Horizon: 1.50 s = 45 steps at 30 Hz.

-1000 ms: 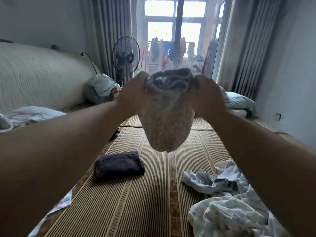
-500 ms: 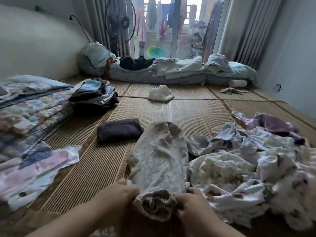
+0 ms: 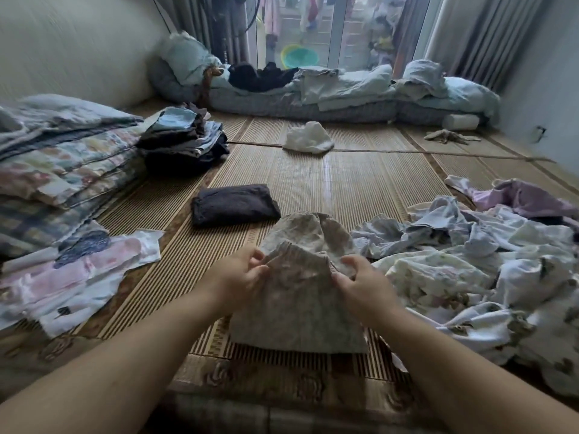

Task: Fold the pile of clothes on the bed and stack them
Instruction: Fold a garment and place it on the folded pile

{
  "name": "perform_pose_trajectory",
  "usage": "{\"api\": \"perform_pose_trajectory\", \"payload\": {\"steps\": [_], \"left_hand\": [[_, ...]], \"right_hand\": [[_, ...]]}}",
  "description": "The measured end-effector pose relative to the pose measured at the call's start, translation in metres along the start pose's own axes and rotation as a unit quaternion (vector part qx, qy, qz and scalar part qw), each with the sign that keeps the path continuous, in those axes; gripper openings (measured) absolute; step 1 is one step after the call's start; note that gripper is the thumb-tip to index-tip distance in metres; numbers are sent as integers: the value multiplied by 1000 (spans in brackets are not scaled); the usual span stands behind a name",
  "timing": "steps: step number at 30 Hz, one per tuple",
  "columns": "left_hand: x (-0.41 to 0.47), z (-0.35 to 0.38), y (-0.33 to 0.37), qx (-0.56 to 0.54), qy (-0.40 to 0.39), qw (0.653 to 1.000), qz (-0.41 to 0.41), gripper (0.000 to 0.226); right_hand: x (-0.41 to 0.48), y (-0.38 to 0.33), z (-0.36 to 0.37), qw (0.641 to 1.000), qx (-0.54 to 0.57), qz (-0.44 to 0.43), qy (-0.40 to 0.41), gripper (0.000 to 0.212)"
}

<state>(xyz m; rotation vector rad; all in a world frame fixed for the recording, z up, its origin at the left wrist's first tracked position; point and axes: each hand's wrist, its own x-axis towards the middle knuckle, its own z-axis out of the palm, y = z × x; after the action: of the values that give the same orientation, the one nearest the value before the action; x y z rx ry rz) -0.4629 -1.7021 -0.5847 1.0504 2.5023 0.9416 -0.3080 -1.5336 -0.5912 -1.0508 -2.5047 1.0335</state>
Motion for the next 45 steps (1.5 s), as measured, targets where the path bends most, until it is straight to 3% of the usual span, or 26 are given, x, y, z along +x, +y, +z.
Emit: {"api": "perform_pose_trajectory", "payload": {"steps": [2,4,6,8,10,13,16,19,21,23,26,31,35,37,39,45], "left_hand": [[5,11,-7,7,52,999,3,38],[-2,17,-19,8,25,996,81,53],[-10,21,-35,110,-90,972,189,68],[-12,21,-54,245,-203,922,222,86],[-11,21,-68,319,-258,891,192,95],[-10,24,-73,333,-267,892,148,89],[-12,25,-66,311,-245,908,139,73],[-18,17,-53,238,-227,936,121,44],[-28,2,-44,188,-259,942,101,20],[-39,-17,-38,117,-288,947,81,14],[-48,-46,-28,-5,-281,957,69,23],[-19,-70,-15,-143,-206,967,49,33],[27,-51,-11,-82,-100,991,27,30],[46,-30,-14,-51,-45,998,-3,32],[56,-8,-19,-39,0,998,-46,48],[40,29,-51,8,-76,979,-188,98]], "right_hand": [[2,10,5,999,19,6,46,40],[-7,22,10,993,-10,-93,69,45],[-14,34,13,971,-85,-222,-15,54],[-14,46,18,927,-218,-267,-146,75],[-11,57,21,895,-314,-224,-223,93],[-7,66,20,897,-330,-172,-236,94],[-4,58,14,902,-323,-174,-227,59],[-8,46,4,932,-258,-131,-220,38],[-17,41,-5,946,-196,-107,-236,18],[-28,33,-18,954,-103,-92,-268,12],[-35,13,-35,951,38,-89,-293,12],[-8,-8,-46,958,146,-90,-230,8],[34,-4,-30,987,87,-23,-135,12],[51,2,-16,996,54,19,-61,26],[58,8,-3,997,56,50,-28,45],[48,36,20,986,2,133,-103,69]]}}
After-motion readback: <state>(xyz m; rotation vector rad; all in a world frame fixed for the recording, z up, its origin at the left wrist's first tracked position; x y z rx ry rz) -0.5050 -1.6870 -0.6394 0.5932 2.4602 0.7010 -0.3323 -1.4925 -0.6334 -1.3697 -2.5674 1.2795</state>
